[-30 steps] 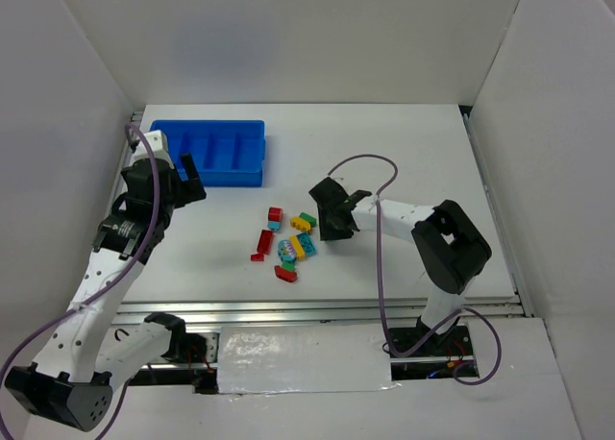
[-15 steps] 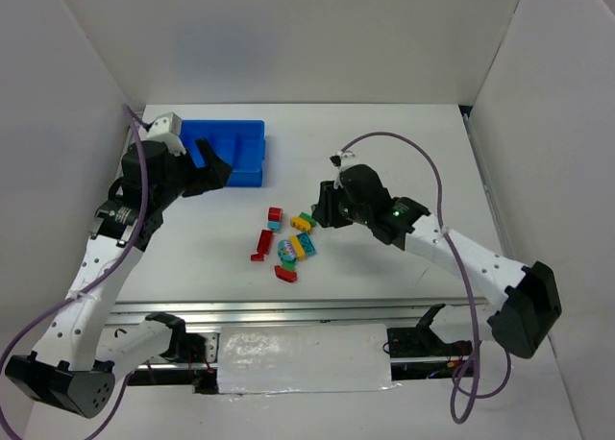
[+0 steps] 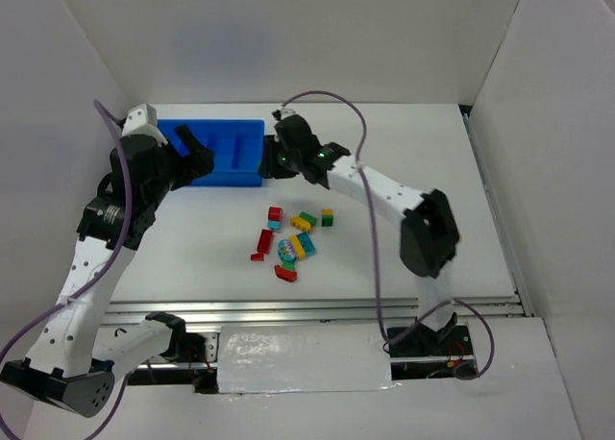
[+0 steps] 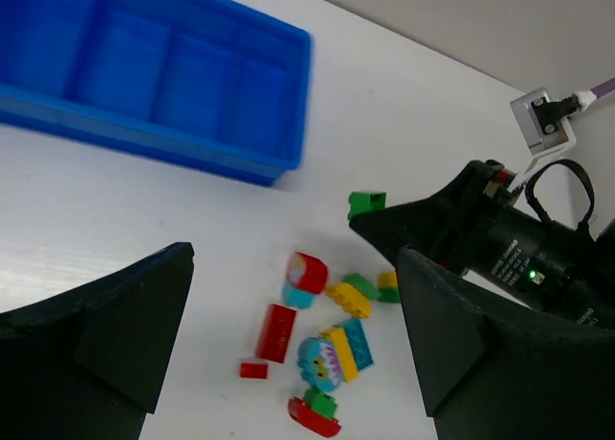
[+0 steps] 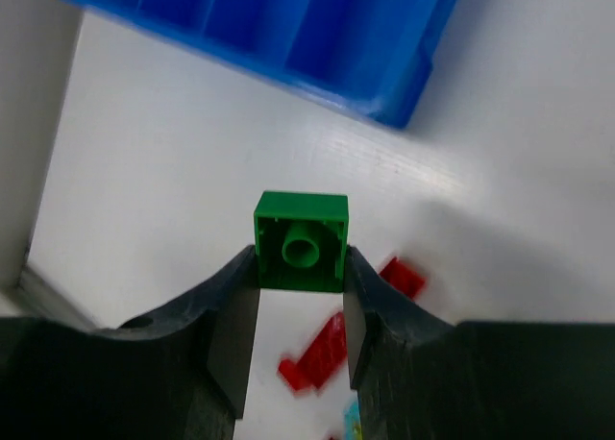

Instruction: Sort the legos into containers by color

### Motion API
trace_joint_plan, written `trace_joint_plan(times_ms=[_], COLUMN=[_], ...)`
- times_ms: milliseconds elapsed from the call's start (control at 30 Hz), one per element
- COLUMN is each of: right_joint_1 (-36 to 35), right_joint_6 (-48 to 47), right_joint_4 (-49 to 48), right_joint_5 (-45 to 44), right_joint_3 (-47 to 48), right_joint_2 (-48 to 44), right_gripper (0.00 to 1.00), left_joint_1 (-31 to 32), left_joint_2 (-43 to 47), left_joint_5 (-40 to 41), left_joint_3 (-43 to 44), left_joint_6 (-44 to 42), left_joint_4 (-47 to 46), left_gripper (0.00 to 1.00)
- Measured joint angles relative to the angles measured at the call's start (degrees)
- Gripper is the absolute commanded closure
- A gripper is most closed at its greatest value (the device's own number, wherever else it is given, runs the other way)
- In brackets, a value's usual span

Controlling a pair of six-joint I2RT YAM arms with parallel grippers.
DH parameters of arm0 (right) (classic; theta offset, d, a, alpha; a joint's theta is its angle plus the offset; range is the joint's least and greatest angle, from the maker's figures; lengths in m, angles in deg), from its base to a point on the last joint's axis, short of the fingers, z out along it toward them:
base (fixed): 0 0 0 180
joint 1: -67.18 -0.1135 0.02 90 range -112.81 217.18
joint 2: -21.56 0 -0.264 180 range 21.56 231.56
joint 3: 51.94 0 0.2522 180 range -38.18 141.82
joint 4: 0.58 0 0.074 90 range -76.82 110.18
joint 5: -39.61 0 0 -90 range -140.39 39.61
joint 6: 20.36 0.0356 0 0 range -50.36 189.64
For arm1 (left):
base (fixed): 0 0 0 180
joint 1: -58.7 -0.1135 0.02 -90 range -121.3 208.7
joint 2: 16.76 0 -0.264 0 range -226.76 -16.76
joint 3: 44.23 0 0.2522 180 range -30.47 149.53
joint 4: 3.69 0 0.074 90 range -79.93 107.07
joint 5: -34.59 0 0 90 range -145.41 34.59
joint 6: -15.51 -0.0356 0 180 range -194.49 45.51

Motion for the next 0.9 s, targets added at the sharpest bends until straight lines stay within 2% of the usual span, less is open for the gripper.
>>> trace_joint_plan(times_ms=[100,200,300,400,467,533,567,600,633,667,700,900], right_joint_1=[0.0,0.0,0.0,0.1,0.4,0.5,0.6,0.7,0.8,0.8,0.9,1.1], right_joint_6=[1.3,1.9,2.1,2.3,2.3,2.2,2.2,2.1,2.1,2.3,1.8,0.4], right_joint_4=[2.1,3.5,3.2,2.3,1.7,1.1,0.7,0.2,-0.2,-0.6,-1.0,-2.3], right_joint_5=[-1.5,-3.4,-4.6,-6.1,-6.3,-6.2,-6.3,-6.3,-6.2,-6.3,-6.3,-6.1], right_joint_3=[14.9,26.7,31.4,33.9,35.9,37.9,38.7,39.3,39.6,39.6,39.6,39.7], right_joint_2=[13.6,24.9,30.6,33.6,35.1,36.3,36.8,37.2,37.3,37.3,37.3,37.2], right_gripper=[0.92,0.91,0.89,0.83,0.71,0.64,0.56,0.44,0.23,0.18,0.13,0.11], left_joint_1=[-0.1,-0.6,-0.8,-0.3,0.4,1.1,1.4,1.6,1.6,1.6,1.7,2.0], left_joint_2=[0.7,2.0,3.2,3.7,4.2,4.9,5.1,5.2,5.2,5.2,5.2,5.2], left_joint_5=[10.6,18.6,21.6,23.4,24.8,26.0,26.5,26.7,26.8,26.8,26.8,26.9], left_joint_3=[-1.0,-5.8,-10.1,-10.9,-11.1,-11.4,-11.4,-11.5,-11.5,-11.5,-11.5,-11.6], left_joint_6=[0.9,1.1,0.8,0.4,-0.1,-0.8,-1.0,-1.2,-1.5,-2.0,-2.3,-3.6], left_joint_4=[2.6,3.3,4.6,4.8,4.3,4.2,4.2,4.0,3.9,3.7,3.6,3.1], left_gripper=[0.0,0.0,0.0,0.0,0.0,0.01,0.01,0.0,0.0,0.0,0.0,0.0])
